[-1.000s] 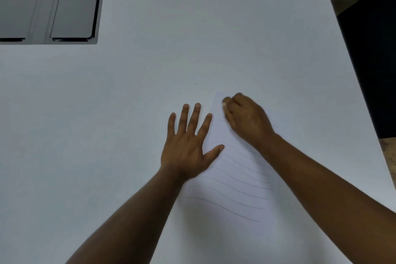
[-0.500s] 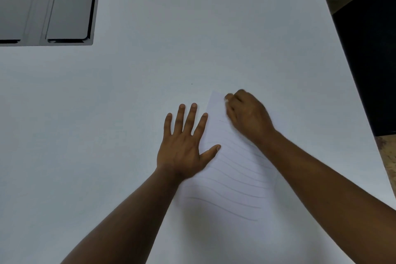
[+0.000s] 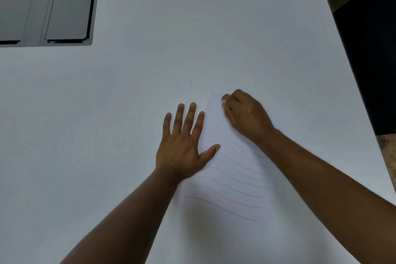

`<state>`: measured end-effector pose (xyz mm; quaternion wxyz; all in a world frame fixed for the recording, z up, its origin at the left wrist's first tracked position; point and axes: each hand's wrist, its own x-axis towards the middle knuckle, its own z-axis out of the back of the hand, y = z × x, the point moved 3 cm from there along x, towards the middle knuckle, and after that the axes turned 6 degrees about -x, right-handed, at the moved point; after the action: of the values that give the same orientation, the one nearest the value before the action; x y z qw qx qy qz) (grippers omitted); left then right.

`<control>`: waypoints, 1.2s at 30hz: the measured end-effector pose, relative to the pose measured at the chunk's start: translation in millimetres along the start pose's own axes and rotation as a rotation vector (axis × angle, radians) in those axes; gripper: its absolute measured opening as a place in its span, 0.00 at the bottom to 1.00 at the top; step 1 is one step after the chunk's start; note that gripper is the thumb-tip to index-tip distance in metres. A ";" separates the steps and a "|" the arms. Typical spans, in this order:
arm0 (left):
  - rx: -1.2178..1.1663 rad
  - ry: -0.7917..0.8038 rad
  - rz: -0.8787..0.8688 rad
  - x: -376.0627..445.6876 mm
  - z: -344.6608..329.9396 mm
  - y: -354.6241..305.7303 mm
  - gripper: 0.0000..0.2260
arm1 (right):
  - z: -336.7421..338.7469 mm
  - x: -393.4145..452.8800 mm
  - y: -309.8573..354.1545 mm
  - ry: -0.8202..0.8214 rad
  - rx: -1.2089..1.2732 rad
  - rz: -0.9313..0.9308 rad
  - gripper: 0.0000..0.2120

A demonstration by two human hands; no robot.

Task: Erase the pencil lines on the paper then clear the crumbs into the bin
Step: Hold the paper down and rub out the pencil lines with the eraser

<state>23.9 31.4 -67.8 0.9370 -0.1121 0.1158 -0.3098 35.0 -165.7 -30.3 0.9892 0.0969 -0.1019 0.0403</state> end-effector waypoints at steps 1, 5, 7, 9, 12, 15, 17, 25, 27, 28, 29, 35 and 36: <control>0.003 0.006 0.003 0.0 0.2 -0.1 0.41 | 2.1 4.2 -4.8 -0.024 0.002 -0.037 0.13; 0.000 -0.021 0.006 -0.5 1.4 -0.2 0.43 | 0.2 0.5 23.1 0.000 0.152 0.083 0.10; 0.002 -0.021 0.000 -0.7 0.6 -0.4 0.43 | -6.6 -7.0 41.4 0.062 0.161 0.181 0.11; 0.003 -0.019 -0.004 -0.8 0.4 -0.2 0.43 | -11.8 -3.7 41.4 0.078 0.124 0.213 0.10; 0.013 -0.001 0.005 -0.4 0.0 -1.0 0.43 | -13.7 18.3 23.3 0.021 0.027 0.150 0.09; 0.017 0.024 0.018 0.9 -0.1 -0.2 0.42 | -7.6 39.4 5.4 -0.027 0.012 0.016 0.13; 0.013 0.031 0.011 2.0 -0.1 0.7 0.40 | 1.2 36.2 4.4 -0.028 0.078 -0.015 0.13; 0.006 -0.030 -0.015 -2.4 -2.5 5.2 0.37 | 1.6 -41.1 36.4 0.082 0.194 0.090 0.11; 0.001 -0.042 -0.033 -3.4 -2.5 -0.4 0.37 | -1.2 -42.7 29.0 0.089 0.114 0.100 0.12; -0.001 -0.049 -0.049 -2.8 -2.6 -6.5 0.37 | 1.7 -41.0 19.2 0.074 0.063 0.075 0.13; -0.002 -0.055 -0.046 -1.8 -1.6 -5.8 0.37 | 2.2 -32.6 10.3 0.051 0.026 0.040 0.13; 0.009 -0.054 -0.019 -1.5 -1.4 1.8 0.37 | 12.1 -8.5 -12.8 -0.047 0.033 -0.120 0.12; 0.010 -0.058 -0.022 -1.8 -1.7 1.5 0.37 | 13.6 -13.8 -8.5 -0.039 0.080 -0.110 0.11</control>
<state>22.9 33.5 -69.6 0.9371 -0.1176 0.0857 -0.3173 19.8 -177.6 -21.8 0.9831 0.1424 -0.1142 -0.0119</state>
